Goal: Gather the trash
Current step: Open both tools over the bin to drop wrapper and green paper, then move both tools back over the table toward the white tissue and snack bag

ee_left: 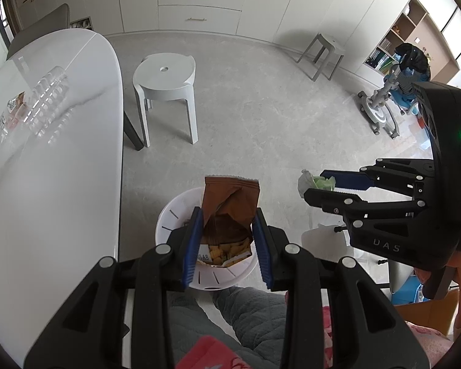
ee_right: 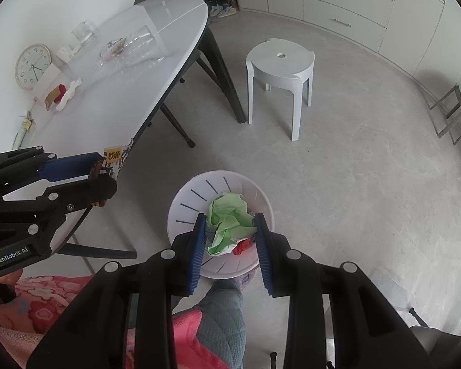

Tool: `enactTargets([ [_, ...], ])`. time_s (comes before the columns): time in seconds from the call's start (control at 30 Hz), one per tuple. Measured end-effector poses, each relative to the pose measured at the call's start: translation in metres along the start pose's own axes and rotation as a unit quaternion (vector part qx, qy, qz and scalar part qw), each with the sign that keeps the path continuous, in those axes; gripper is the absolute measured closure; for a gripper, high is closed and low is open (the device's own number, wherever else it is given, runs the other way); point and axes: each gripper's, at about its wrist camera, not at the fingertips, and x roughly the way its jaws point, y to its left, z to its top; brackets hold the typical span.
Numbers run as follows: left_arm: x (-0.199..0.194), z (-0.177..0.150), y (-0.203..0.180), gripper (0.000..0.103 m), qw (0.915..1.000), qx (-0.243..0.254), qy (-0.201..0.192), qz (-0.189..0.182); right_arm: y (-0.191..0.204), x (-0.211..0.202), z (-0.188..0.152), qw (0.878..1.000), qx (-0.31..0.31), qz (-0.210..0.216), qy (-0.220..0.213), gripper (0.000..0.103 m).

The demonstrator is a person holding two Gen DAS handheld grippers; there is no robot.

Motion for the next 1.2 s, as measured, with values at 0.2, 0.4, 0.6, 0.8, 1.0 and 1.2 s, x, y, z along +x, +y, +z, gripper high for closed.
enactTargets([
  [0.2,-0.003,0.000,0.005,0.010,0.9998,-0.001,-0.007,0.017,0.000,0.000,0.001,1.000,-0.001,0.002,-0.003,0.070],
  [0.4,-0.005,0.000,0.016,0.008,0.9995,-0.016,-0.005,0.026,0.003,0.002,0.004,1.000,-0.004,0.006,-0.002,0.069],
  [0.6,-0.014,-0.002,0.026,0.008,0.9986,-0.036,-0.017,0.035,0.014,0.010,0.008,1.000,-0.018,0.013,0.007,0.068],
  [0.8,-0.019,-0.005,0.039,0.008,0.9976,-0.048,-0.019,0.046,0.027,0.021,0.015,0.999,-0.034,-0.034,0.010,0.002],
  [1.0,-0.024,-0.008,0.052,0.008,0.9973,-0.051,-0.022,0.049,0.031,0.033,0.020,0.998,-0.034,-0.045,0.023,0.002],
  [1.2,-0.030,-0.010,0.065,0.008,0.9963,-0.063,-0.024,0.053,0.039,0.038,0.025,0.998,-0.023,-0.040,0.031,0.002],
])
